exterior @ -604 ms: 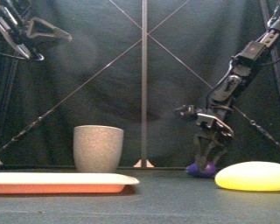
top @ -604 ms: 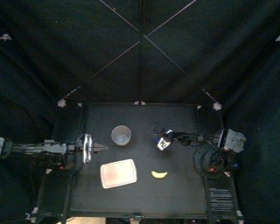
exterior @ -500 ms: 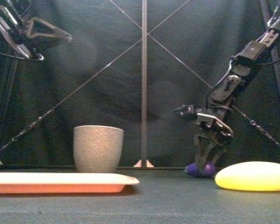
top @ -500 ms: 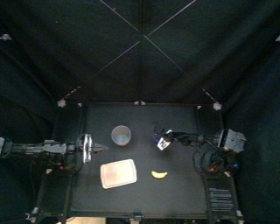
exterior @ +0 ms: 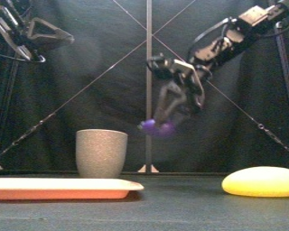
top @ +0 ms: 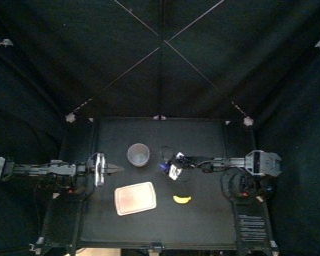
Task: Pick the eggplant then place it on the pink plate
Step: Place eggplant on the pink plate
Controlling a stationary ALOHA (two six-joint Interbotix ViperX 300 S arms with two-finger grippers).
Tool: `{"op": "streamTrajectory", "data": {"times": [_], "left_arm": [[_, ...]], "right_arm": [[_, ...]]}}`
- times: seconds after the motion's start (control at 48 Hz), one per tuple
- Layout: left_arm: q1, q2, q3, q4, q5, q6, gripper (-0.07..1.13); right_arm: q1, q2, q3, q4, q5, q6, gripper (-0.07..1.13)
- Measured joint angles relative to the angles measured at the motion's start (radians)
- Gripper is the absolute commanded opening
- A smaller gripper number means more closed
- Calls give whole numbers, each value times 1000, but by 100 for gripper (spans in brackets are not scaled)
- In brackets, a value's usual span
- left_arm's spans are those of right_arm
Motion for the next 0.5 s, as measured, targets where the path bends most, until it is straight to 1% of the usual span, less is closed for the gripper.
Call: {"op": "streamTrajectory", "data": {"times": [0.104, 0.229, 0.312, 0.396, 0.5], "left_arm": [[0, 0, 0, 2, 0, -2, 0], [0, 0, 0, 2, 0, 0, 0], [0, 0, 0, 0, 0, 0, 0], [-2, 0, 0, 0, 0, 0, 0], [-2, 0, 2, 0, -2, 0, 0]], "right_arm": [[84, 78, -92, -49, 0, -3, 48], [152, 172, -186, -120, 0, 5, 48], [183, 245, -259, -173, 0, 3, 49], [196, 308, -319, -199, 0, 8, 52], [195, 360, -371, -206, 0, 12, 61]]}}
